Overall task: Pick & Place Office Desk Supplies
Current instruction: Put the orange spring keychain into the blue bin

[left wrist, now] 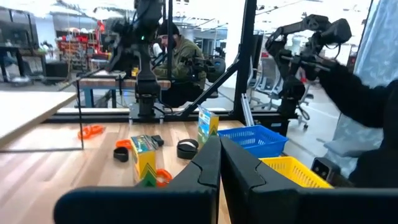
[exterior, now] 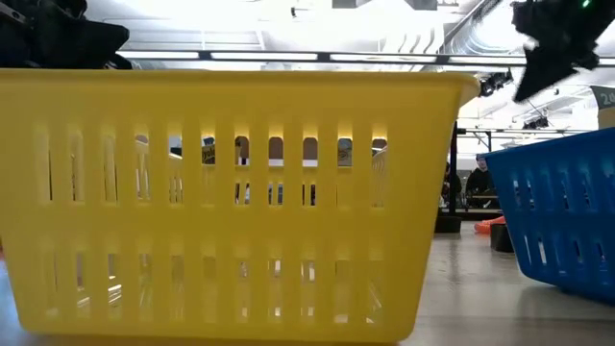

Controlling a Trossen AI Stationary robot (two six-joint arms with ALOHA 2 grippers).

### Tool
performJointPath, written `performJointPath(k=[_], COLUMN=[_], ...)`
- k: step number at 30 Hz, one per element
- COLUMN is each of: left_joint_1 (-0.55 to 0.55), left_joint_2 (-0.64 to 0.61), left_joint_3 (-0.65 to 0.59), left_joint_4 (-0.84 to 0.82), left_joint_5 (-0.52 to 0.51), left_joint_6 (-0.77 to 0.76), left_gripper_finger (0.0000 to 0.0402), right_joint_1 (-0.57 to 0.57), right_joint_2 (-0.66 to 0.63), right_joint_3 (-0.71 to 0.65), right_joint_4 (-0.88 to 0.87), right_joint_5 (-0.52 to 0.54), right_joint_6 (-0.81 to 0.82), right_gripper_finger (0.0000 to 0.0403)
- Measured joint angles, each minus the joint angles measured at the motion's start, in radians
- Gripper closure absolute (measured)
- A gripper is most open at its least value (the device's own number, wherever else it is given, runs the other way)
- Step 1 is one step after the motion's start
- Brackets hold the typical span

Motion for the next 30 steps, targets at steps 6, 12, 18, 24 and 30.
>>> performJointPath(k=[6,12,18,24,30], left_joint_1=[0.0,0.0,0.0,0.0,0.0], left_joint_2=[0.0,0.001,0.002,0.002,0.002], left_joint_3=[0.0,0.0,0.0,0.0,0.0], left_joint_4=[0.0,0.0,0.0,0.002,0.003], left_joint_5=[-0.003,-0.02,-0.041,-0.047,-0.047], left_joint_6=[0.052,0.041,0.04,0.073,0.072], left_gripper_finger=[0.0401,0.0391,0.0361,0.0329,0.0325], right_joint_1=[-0.239,-0.446,-0.612,-0.765,-0.887], right_joint_2=[0.061,0.108,0.215,0.34,0.444], right_joint_3=[0.002,0.0,-0.039,-0.082,-0.11], right_joint_4=[-0.033,0.03,0.102,0.218,0.319], right_joint_5=[-0.204,-0.366,-0.39,-0.395,-0.47], right_joint_6=[-0.009,-0.21,-0.355,-0.45,-0.532], right_gripper_finger=[0.0279,0.023,0.0199,0.02,0.0205])
